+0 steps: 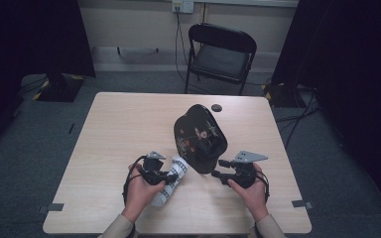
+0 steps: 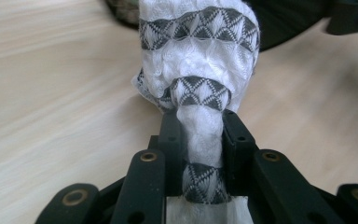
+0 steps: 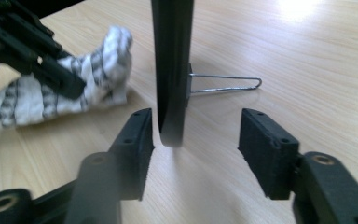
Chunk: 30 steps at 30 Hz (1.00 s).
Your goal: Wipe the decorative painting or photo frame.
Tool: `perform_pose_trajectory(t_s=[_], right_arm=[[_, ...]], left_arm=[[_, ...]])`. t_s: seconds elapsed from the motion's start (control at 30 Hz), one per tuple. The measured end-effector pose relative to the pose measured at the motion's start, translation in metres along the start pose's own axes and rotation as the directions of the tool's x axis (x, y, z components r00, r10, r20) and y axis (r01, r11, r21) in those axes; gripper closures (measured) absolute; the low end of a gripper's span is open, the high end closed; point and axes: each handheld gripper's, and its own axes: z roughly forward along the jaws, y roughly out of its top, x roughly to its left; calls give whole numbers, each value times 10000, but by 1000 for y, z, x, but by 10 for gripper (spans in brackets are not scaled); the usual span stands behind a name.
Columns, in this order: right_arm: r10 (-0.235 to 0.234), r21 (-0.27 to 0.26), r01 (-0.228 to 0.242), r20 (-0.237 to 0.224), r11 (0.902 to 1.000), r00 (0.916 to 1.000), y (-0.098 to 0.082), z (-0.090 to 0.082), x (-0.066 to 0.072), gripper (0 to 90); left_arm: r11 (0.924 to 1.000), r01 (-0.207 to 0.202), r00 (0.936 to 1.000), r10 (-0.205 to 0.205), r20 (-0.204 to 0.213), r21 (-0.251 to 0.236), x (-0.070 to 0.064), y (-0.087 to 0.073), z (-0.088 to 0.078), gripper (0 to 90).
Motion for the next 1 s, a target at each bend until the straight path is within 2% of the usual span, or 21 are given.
perform_pose_trajectory(t_s=[0.13, 0.2, 0.3, 0.4, 0.47, 0.63, 0.97, 1.0], right_arm=[[-16, 121, 14, 181, 9999, 9998, -2, 0, -1, 369], [35, 122, -39, 320, 9999, 9995, -3, -1, -3, 343], [67, 106, -72, 429, 9999, 9991, -3, -5, -4, 314], [32, 104, -38, 553, 9999, 9985, -5, -8, -5, 297], [67, 184, -77, 530, 9998, 9986, -6, -9, -6, 286], [71, 325, -87, 484, 9994, 9988, -10, -11, -8, 261], [8, 575, -33, 435, 9983, 9991, -15, -21, -12, 228], [16, 601, -40, 411, 9982, 9992, -15, -22, -12, 225]], left_arm=[[9999, 111, 9992, -114, -389, -82, 12, -3, -4, 723], [9995, 144, 9981, -161, -601, -283, 17, -4, -5, 692], [9993, 137, 9970, -163, -750, -341, 21, -7, -8, 670], [9976, -148, 9946, 78, -1035, -669, 25, -9, -12, 517], [9961, -230, 9945, 141, -1037, -851, 26, -9, -16, 427], [9948, -366, 9939, 264, -1070, -948, 30, -10, -26, 319], [9924, -49, 9957, -65, -928, -1227, 46, -19, -42, 270], [9940, -136, 9958, 36, -914, -1088, 48, -20, -45, 271]])
